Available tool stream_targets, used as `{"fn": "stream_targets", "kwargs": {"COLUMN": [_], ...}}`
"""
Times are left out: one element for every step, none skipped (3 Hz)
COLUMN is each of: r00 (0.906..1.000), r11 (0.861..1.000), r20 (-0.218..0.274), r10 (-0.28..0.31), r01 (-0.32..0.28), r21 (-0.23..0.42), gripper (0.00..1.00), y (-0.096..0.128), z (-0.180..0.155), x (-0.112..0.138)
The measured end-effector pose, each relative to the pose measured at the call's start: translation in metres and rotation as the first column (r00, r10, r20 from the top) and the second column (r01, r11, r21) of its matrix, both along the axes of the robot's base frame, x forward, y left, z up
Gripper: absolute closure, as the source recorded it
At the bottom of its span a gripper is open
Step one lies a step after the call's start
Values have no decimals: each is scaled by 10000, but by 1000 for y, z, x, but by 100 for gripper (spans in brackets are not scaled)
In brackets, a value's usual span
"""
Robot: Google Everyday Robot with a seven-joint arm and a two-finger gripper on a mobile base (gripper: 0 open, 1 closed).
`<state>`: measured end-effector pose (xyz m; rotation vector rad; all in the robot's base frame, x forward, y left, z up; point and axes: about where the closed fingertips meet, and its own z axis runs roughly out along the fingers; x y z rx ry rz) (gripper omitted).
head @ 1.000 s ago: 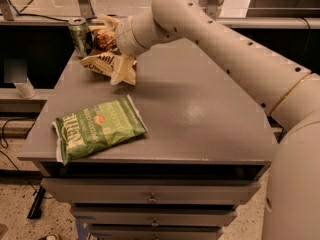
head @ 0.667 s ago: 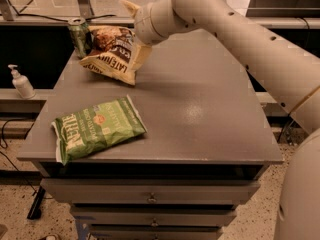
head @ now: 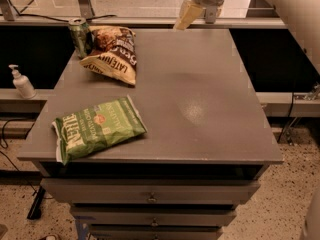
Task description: Move brown chip bag near green can
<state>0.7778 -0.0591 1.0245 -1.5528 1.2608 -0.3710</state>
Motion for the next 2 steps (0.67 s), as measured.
{"fn": "stream_targets", "kwargs": {"r00": [9639, 9332], "r11": [9707, 9458], "r20": [1149, 1577], "r10": [-2402, -3229], "r01": [2398, 3119], "r21": [181, 907], "gripper": [0, 0], "y": [-105, -130], "z": [57, 76], "x": [1, 8]}}
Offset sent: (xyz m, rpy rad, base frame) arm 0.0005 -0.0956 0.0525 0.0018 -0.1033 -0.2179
